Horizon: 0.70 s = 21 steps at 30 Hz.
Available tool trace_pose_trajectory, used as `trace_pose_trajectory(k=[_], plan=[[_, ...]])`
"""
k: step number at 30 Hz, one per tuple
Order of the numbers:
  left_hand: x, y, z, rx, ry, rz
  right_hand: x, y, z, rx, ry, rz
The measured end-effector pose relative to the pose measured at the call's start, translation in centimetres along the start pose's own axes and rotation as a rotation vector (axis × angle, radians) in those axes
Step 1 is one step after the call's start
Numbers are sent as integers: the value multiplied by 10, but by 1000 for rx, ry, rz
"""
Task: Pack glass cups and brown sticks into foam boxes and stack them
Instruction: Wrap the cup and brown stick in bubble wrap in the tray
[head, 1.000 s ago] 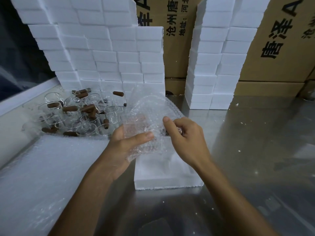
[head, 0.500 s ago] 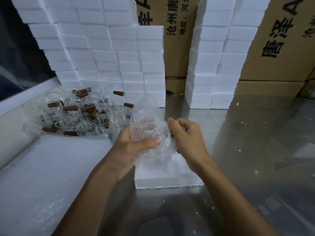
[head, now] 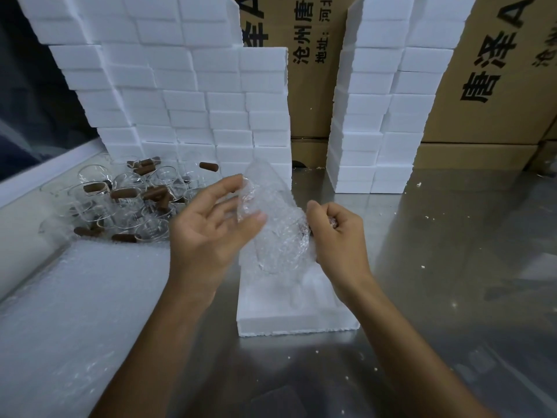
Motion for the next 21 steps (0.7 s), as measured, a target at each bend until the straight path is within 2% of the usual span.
trace_pose_trajectory(k=[4, 7, 10, 12, 16, 21], plan=[[1, 14, -5, -221, 65, 169, -5, -2, -3, 31, -57, -2], [0, 26, -12, -424, 107, 436, -7, -4, -3, 64, -88, -5], [5, 36, -15, -544, 203, 643, -8, -5, -5, 73, -120, -4], [9, 38, -15, -563, 258, 721, -8, -5, -6, 83, -133, -5], [16, 36, -16, -473, 335, 856, -15, -5, -8, 106, -183, -1], [8, 35, -17, -544, 238, 913, -23, -1, -16, 87, -267, -8]])
Point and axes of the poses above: each hand's wrist, its own z-axis towards the middle knuckle, its own y-axis out of the palm, x = y × z, the point moved 7 cm from there along z, towards the middle knuckle, and after that the axes turned 15 degrees about y, right-handed, at the moved point
